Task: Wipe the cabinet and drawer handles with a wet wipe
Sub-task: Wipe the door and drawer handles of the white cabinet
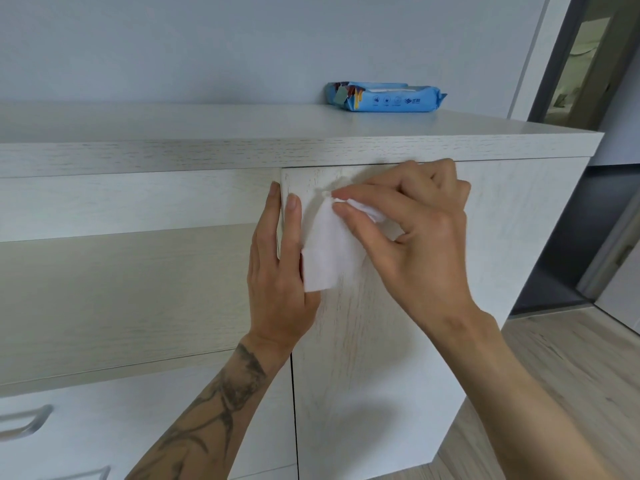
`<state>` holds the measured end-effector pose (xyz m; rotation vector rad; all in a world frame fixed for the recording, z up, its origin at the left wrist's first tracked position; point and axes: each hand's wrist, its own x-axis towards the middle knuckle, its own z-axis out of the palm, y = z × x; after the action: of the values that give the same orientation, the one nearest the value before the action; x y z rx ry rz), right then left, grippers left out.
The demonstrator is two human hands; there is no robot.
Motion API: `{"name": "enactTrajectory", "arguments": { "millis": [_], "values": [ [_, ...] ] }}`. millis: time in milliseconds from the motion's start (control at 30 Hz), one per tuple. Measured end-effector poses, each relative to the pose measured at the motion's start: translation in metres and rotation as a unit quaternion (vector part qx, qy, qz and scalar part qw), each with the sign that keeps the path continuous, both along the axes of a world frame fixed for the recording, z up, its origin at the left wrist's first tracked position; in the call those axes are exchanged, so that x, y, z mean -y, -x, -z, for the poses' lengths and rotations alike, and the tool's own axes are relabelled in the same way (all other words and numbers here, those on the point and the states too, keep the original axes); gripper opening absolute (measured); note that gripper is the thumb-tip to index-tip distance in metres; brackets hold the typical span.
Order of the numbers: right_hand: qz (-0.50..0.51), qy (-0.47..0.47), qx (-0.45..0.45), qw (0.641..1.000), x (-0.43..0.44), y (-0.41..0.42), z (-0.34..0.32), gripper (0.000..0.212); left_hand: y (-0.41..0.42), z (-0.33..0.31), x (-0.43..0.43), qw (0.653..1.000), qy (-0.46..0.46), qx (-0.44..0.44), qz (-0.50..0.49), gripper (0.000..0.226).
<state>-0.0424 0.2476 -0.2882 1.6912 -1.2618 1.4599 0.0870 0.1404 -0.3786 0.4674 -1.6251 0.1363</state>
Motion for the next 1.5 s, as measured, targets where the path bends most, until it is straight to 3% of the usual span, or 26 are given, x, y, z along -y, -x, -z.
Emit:
{"name": "enactTrajectory", "arguments": {
  "millis": [167, 233, 333, 800, 1000, 1300, 1500],
  "values": [
    [-0.021, 0.003, -0.03, 0.999, -0.001, 0.009, 0.0, 0.014, -0.001, 0.0, 0.0, 1.0, 0.002, 0.005, -0.004, 0.057],
    [-0.023, 0.016, -0.012, 1.0, -0.005, 0.019, 0.004, 0.012, -0.001, 0.0, 0.001, 1.0, -0.006, 0.009, -0.019, 0.068],
    [0.001, 0.019, 0.002, 1.0, -0.012, 0.037, 0.006, 0.01, 0.0, -0.002, -0.002, 0.999, -0.011, 0.004, -0.044, 0.055],
    [-0.039, 0.033, 0.108, 0.993, -0.027, 0.061, 0.026, 0.008, -0.022, -0.007, -0.018, 0.993, -0.078, 0.079, -0.041, 0.057],
    [-0.058, 0.034, 0.0, 0.998, -0.031, 0.013, 0.052, 0.007, -0.052, 0.009, -0.027, 0.984, -0.094, 0.129, -0.073, 0.057],
    [-0.27, -0.007, 0.025, 0.963, 0.029, -0.105, 0.099, 0.01, -0.176, 0.038, -0.036, 0.946, -0.166, 0.155, -0.231, 0.052],
    [-0.309, -0.058, 0.014, 0.949, 0.063, -0.177, 0.144, 0.012, -0.278, 0.063, -0.05, 0.905, -0.199, 0.177, -0.333, 0.05]
  ]
}}
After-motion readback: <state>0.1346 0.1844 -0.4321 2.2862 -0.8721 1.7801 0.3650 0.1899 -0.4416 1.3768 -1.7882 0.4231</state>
